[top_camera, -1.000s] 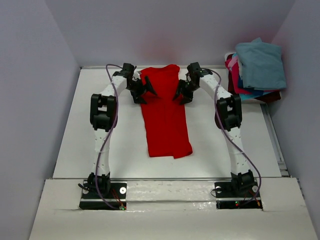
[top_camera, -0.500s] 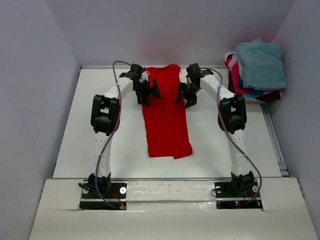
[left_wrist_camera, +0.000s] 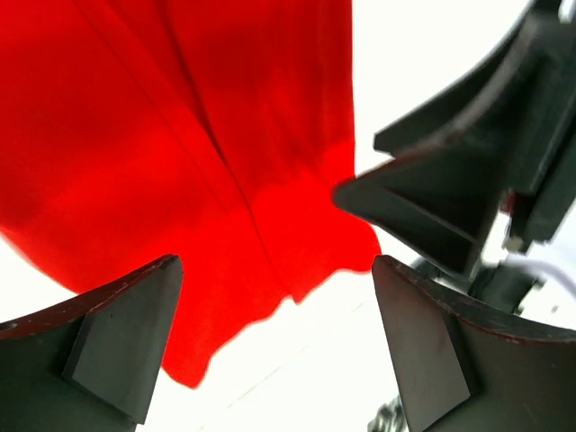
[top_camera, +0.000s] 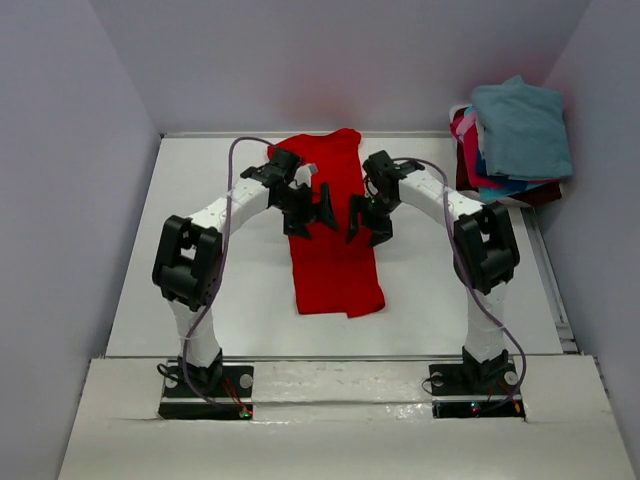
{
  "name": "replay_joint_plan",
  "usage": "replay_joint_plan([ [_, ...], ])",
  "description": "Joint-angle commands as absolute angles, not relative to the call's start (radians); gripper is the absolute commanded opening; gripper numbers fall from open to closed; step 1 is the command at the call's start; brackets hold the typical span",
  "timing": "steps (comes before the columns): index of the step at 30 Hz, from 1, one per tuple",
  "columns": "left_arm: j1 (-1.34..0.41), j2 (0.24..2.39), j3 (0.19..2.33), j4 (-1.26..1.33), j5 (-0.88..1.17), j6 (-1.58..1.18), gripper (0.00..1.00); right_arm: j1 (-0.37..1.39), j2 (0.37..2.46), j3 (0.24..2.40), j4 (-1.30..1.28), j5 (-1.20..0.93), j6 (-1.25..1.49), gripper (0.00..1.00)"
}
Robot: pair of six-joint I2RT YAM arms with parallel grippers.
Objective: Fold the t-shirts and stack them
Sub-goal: Fold the tshirt
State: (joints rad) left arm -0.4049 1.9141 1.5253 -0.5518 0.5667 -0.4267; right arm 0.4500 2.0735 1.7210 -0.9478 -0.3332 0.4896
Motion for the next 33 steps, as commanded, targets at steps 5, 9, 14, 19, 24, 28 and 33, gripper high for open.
replay_joint_plan([
  [5,-0.456,1.700,1.178,-0.489,0.623,-0.525,0.99,0.538,1.908,1.484,-0.862,-0.402,0.544,0.66],
  [9,-0.456,1.614,1.071,-0.476,0.626,-0.557,0.99,0.572,1.875,1.410,-0.851,-0.400,0.552,0.62],
  [14,-0.456,1.548,0.954,-0.442,0.667,-0.595,0.99,0.581,1.827,1.359,-0.841,-0.406,0.566,0.52],
  [19,-0.465,1.520,0.902,-0.462,0.669,-0.595,0.99,0.603,1.815,1.350,-0.835,-0.416,0.575,0.50],
  [24,-0.465,1.467,0.841,-0.471,0.655,-0.620,0.99,0.656,1.836,1.350,-0.825,-0.434,0.587,0.47],
  [28,-0.465,1.439,0.799,-0.457,0.655,-0.641,0.99,0.687,1.851,1.364,-0.815,-0.446,0.601,0.47],
  [33,-0.465,1.425,0.775,-0.446,0.663,-0.653,0.99,0.723,1.868,1.359,-0.815,-0.446,0.612,0.47],
])
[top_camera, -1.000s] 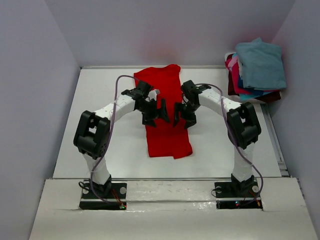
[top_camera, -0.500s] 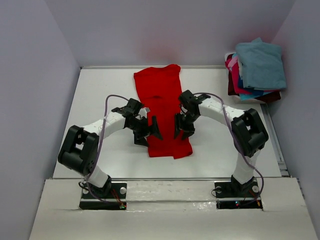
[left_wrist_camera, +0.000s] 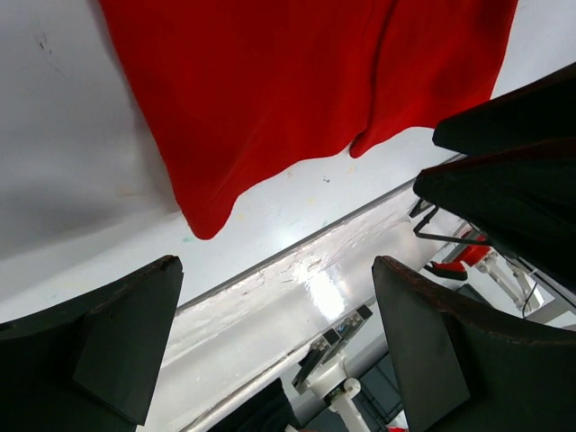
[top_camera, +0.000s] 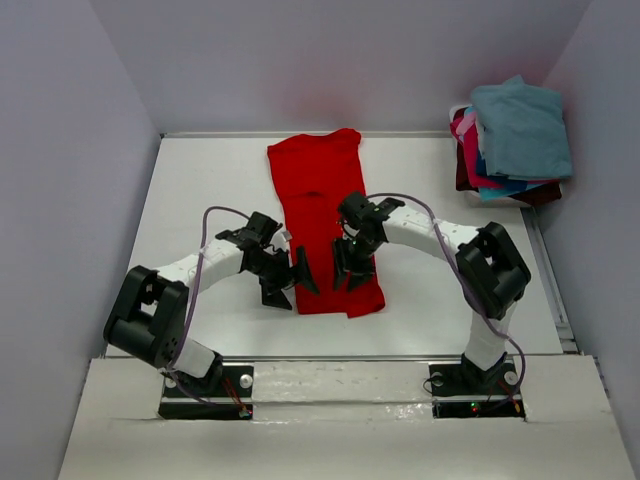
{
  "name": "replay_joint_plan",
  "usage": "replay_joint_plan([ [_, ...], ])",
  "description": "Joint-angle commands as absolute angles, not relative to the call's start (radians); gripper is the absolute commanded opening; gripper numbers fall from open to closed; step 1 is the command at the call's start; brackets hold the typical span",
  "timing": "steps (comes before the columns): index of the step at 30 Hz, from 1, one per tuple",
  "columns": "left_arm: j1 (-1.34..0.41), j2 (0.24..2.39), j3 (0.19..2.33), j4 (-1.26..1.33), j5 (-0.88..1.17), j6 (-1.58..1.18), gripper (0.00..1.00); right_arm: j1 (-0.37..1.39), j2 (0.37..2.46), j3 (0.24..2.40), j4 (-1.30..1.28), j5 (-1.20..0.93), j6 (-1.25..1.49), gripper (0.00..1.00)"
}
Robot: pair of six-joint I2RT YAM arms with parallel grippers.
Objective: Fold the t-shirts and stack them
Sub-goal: Fold the tshirt
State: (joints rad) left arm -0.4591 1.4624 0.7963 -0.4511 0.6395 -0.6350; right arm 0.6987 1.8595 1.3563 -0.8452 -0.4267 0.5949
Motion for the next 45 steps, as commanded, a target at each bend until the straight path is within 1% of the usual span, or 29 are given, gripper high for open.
replay_joint_plan([
  [1,-0.465,1.421,0.769,-0.440,0.667,-0.657,0.99,0.732,1.868,1.355,-0.816,-0.446,0.614,0.47],
  [5,-0.465,1.417,0.747,-0.425,0.684,-0.667,0.99,0.742,1.858,1.316,-0.830,-0.420,0.623,0.46],
  [8,-0.465,1.416,0.741,-0.416,0.690,-0.672,0.99,0.752,1.853,1.293,-0.841,-0.385,0.634,0.42],
  [11,-0.465,1.410,0.750,-0.419,0.692,-0.667,0.99,0.752,1.847,1.258,-0.838,-0.336,0.649,0.41],
  [15,-0.465,1.410,0.750,-0.414,0.692,-0.664,0.99,0.752,1.864,1.241,-0.818,-0.334,0.661,0.40],
  [18,-0.465,1.413,0.744,-0.414,0.695,-0.661,0.99,0.762,1.888,1.258,-0.825,-0.308,0.661,0.40],
  [29,-0.465,1.416,0.739,-0.408,0.699,-0.653,0.99,0.781,1.962,1.328,-0.834,-0.316,0.655,0.39],
  [36,-0.465,1.422,0.729,-0.408,0.696,-0.646,0.99,0.801,1.959,1.354,-0.859,-0.293,0.657,0.38],
  [37,-0.465,1.422,0.727,-0.407,0.699,-0.646,0.99,0.801,1.957,1.356,-0.865,-0.291,0.657,0.36],
  [38,-0.465,1.422,0.726,-0.407,0.703,-0.644,0.99,0.801,1.950,1.355,-0.868,-0.288,0.657,0.30],
  [40,-0.465,1.425,0.727,-0.408,0.701,-0.641,0.99,0.801,1.941,1.350,-0.870,-0.287,0.661,0.27],
  [41,-0.465,1.427,0.727,-0.410,0.700,-0.638,0.99,0.801,1.931,1.342,-0.870,-0.287,0.661,0.21],
  [42,-0.465,1.428,0.726,-0.411,0.699,-0.637,0.99,0.801,1.927,1.338,-0.870,-0.287,0.663,0.17],
  [45,-0.465,1.428,0.724,-0.413,0.700,-0.634,0.99,0.801,1.913,1.324,-0.870,-0.287,0.667,0.12],
])
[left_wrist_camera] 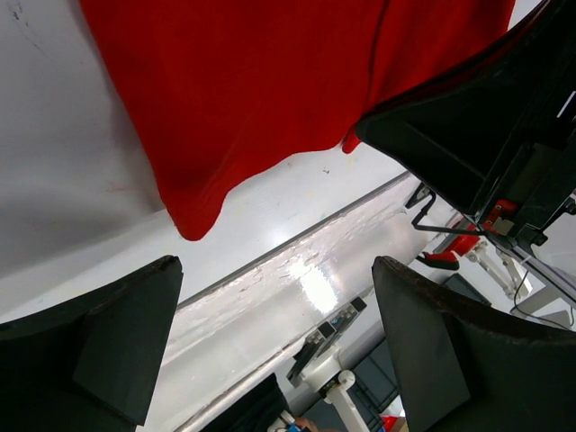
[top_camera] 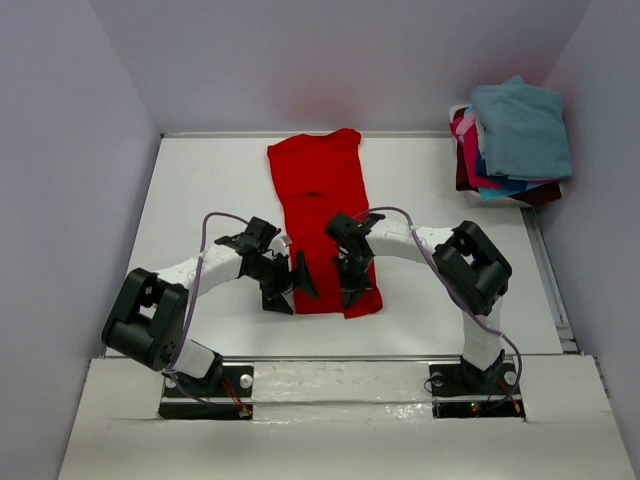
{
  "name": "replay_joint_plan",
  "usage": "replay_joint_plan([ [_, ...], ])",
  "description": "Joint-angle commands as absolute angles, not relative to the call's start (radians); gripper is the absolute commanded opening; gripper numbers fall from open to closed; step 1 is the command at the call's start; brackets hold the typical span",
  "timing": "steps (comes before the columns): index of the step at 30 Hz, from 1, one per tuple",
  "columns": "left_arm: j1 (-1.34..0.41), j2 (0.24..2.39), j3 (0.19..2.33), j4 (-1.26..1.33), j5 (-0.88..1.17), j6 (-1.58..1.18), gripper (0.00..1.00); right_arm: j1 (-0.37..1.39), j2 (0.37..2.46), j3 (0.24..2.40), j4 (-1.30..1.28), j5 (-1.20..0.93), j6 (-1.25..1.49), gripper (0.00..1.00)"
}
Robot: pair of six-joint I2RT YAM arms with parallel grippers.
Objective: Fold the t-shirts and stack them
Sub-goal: Fold the tshirt
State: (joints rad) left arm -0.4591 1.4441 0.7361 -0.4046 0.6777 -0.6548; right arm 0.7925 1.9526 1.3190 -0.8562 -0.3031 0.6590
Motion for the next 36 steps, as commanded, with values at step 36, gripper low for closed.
replay_joint_plan([
  [36,-0.465,1.433,0.686,-0.387,0.710,-0.627,0.99,0.838,1.927,1.433,-0.937,-0.288,0.657,0.19],
])
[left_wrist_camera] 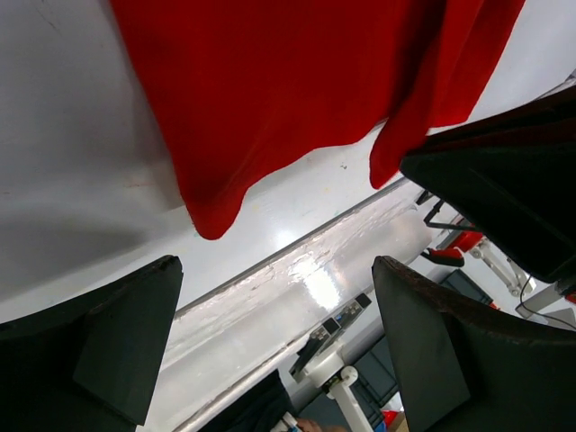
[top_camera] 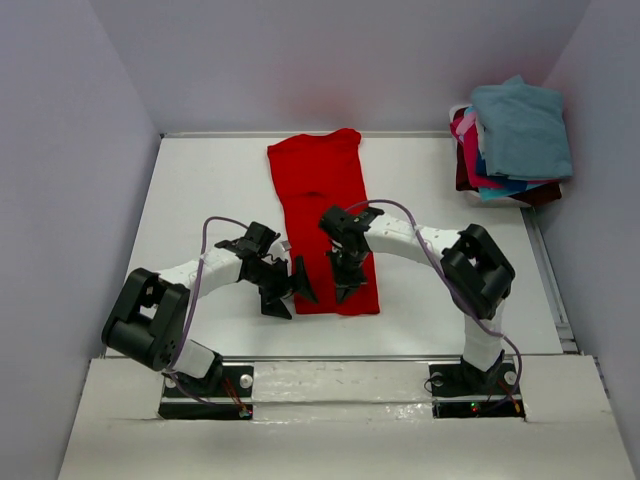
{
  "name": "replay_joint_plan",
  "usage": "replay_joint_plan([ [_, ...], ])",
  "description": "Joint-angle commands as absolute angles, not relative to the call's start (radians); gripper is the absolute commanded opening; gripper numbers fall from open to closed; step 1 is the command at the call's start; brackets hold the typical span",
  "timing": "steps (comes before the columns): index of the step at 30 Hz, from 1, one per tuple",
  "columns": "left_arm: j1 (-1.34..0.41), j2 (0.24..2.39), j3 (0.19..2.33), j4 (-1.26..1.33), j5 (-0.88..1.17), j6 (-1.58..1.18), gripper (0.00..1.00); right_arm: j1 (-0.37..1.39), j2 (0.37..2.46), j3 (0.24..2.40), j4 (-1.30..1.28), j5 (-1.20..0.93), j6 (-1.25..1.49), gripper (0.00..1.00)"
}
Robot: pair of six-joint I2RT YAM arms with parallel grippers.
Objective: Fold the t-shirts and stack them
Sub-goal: Fold the tshirt
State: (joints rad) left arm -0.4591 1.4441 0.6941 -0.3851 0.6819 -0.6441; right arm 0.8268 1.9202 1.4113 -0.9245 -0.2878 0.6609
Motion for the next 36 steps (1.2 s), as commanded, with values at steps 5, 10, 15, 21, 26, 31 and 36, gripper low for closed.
replay_joint_plan([
  [5,-0.465,1.434,0.684,-0.387,0.712,-0.623,0.99,0.847,1.921,1.417,-0.925,-0.284,0.647,0.48],
  [10,-0.465,1.440,0.684,-0.385,0.712,-0.621,0.99,0.847,1.907,1.419,-0.913,-0.298,0.646,0.54],
  [15,-0.465,1.440,0.683,-0.388,0.712,-0.615,0.99,0.847,1.887,1.390,-0.939,-0.227,0.667,0.55],
  [21,-0.465,1.442,0.667,-0.374,0.721,-0.623,0.99,0.836,1.798,1.267,-0.887,-0.192,0.729,0.58],
  [26,-0.465,1.459,0.666,-0.367,0.716,-0.618,0.99,0.799,1.707,1.181,-0.824,-0.169,0.785,0.59],
  [31,-0.465,1.477,0.673,-0.367,0.713,-0.606,0.99,0.779,1.632,1.147,-0.788,-0.146,0.819,0.59],
  [36,-0.465,1.497,0.719,-0.385,0.690,-0.581,0.99,0.767,1.623,1.106,-0.746,-0.155,0.833,0.60],
])
